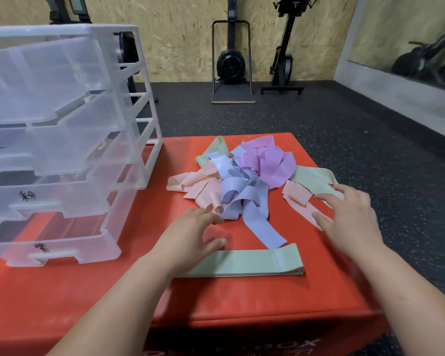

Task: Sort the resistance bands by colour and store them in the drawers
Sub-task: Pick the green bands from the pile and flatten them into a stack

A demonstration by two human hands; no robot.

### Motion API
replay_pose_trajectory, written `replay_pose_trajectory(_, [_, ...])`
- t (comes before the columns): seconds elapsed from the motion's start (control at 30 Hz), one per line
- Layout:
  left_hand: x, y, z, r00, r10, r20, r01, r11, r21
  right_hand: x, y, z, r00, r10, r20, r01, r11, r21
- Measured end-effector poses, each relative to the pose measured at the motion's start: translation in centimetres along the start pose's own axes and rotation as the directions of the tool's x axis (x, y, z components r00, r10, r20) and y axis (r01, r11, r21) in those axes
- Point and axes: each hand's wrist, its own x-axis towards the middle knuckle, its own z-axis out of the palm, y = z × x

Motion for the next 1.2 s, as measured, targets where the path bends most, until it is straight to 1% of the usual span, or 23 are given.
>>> replay_pose_trajectory(0.07, [1.0, 0.9, 0.8, 1.0, 0.009, -0.007, -0.009, 1.0, -0.021, 0.4, 0.7, 0.6, 0.993, 0.113, 0.016, -0.112, 0.993, -0.035])
replay_pose_trajectory(0.17, [2.4, 1.8, 2.0, 1.0, 0.023, -0.002, -0.023, 0.999, -0.034, 1.1, 1.9, 1.9, 0.963, 0.24, 0.121, -0.233, 0.97, -0.072])
replay_pose_trajectory(0.27, [3.5, 2.5, 3.0, 1.0, 0.026, 0.003, -0.025, 0.998, -0.052, 1.5, 2.6, 2.7, 0.946, 0.251, 0.206, -0.245, 0.968, -0.056])
replay_pose_trajectory(0.33, [4.0, 2.9, 3.5, 1.0, 0.024, 0.005, -0.023, 0.998, -0.057, 1.7, 2.7, 2.8, 0.957, 0.21, 0.198, -0.212, 0.977, -0.015])
replay_pose_trajectory(0.4, [4.4, 3.4, 3.9, 1.0, 0.022, -0.002, -0.022, 0.998, -0.061, 1.8, 2.4, 2.4, 0.977, 0.154, 0.149, -0.162, 0.986, 0.043])
replay_pose_trajectory(0.43, [4.5, 3.6, 4.0, 1.0, 0.02, -0.007, -0.02, 0.998, -0.062, 1.8, 2.0, 2.0, 0.987, 0.122, 0.101, -0.131, 0.988, 0.081])
replay_pose_trajectory(0.5, [4.6, 4.0, 4.0, 1.0, 0.011, -0.015, -0.012, 0.998, -0.069, 1.8, 1.1, 0.7, 0.997, 0.063, -0.047, -0.053, 0.981, 0.184])
replay_pose_trajectory(0.57, [4.6, 4.5, 4.0, 1.0, 0.001, -0.023, -0.003, 0.996, -0.085, 1.7, 0.0, -0.8, 0.98, 0.018, -0.196, 0.049, 0.943, 0.328])
replay_pose_trajectory(0.63, [4.6, 5.0, 4.0, 0.999, -0.004, -0.041, 0.0, 0.995, -0.102, 1.4, -1.1, -2.5, 0.96, -0.006, -0.279, 0.145, 0.866, 0.479])
replay_pose_trajectory(0.67, [4.5, 5.2, 4.0, 0.999, -0.006, -0.053, 0.0, 0.994, -0.109, 1.2, -1.7, -3.2, 0.959, -0.001, -0.284, 0.163, 0.821, 0.547])
replay_pose_trajectory(0.73, [4.4, 5.7, 4.0, 0.998, -0.014, -0.069, 0.006, 0.992, -0.123, 0.6, -2.5, -4.0, 0.975, 0.04, -0.22, 0.121, 0.735, 0.667])
replay_pose_trajectory(0.8, [4.2, 5.9, 4.0, 0.997, -0.019, -0.071, 0.009, 0.991, -0.133, -0.1, -3.0, -4.7, 0.993, 0.073, -0.095, 0.027, 0.638, 0.77])
replay_pose_trajectory(0.83, [4.1, 6.0, 3.9, 0.997, -0.019, -0.073, 0.009, 0.99, -0.14, -0.4, -3.4, -5.2, 0.996, 0.068, -0.063, 0.012, 0.576, 0.817])
replay_pose_trajectory(0.87, [4.0, 6.1, 3.9, 0.997, -0.017, -0.078, 0.005, 0.989, -0.149, -0.8, -3.8, -5.9, 0.997, 0.053, -0.06, 0.026, 0.49, 0.871])
replay_pose_trajectory(0.9, [3.9, 6.3, 3.8, 0.996, -0.009, -0.09, -0.006, 0.987, -0.16, -1.1, -4.2, -6.8, 0.997, 0.039, -0.068, 0.049, 0.374, 0.926])
replay_pose_trajectory(0.93, [3.9, 6.4, 3.7, 0.994, 0.0, -0.107, -0.018, 0.985, -0.172, -1.3, -4.4, -7.5, 0.998, 0.028, -0.064, 0.053, 0.279, 0.959])
replay_pose_trajectory(0.97, [3.8, 6.5, 3.5, 0.992, 0.002, -0.126, -0.026, 0.982, -0.185, -1.5, -4.4, -7.8, 0.999, 0.013, -0.049, 0.044, 0.236, 0.971])
replay_pose_trajectory(1.0, [3.7, 6.7, 3.4, 0.99, -0.006, -0.141, -0.022, 0.979, -0.2, -1.5, -4.3, -7.6, 1.0, 0.016, -0.026, 0.021, 0.267, 0.963])
replay_pose_trajectory(1.03, [3.6, 6.9, 3.3, 0.989, -0.018, -0.148, -0.014, 0.976, -0.217, -1.6, -4.0, -7.1, 0.999, 0.035, 0.005, -0.017, 0.374, 0.927])
replay_pose_trajectory(1.07, [3.5, 7.0, 3.3, 0.989, -0.029, -0.147, -0.006, 0.972, -0.234, -1.7, -3.6, -6.5, 0.998, 0.052, 0.043, -0.064, 0.512, 0.856])
replay_pose_trajectory(1.1, [3.5, 7.1, 3.3, 0.989, -0.038, -0.141, 0.001, 0.968, -0.252, -1.8, -3.3, -6.0, 0.994, 0.069, 0.086, -0.11, 0.599, 0.793])
replay_pose_trajectory(1.13, [3.4, 7.0, 3.3, 0.99, -0.044, -0.134, 0.006, 0.963, -0.27, -1.9, -3.2, -5.7, 0.992, 0.076, 0.104, -0.129, 0.618, 0.775])
replay_pose_trajectory(1.2, [3.4, 7.1, 3.2, 0.991, -0.055, -0.125, 0.014, 0.95, -0.311, -1.9, -3.6, -5.8, 0.996, 0.055, 0.073, -0.091, 0.536, 0.839])
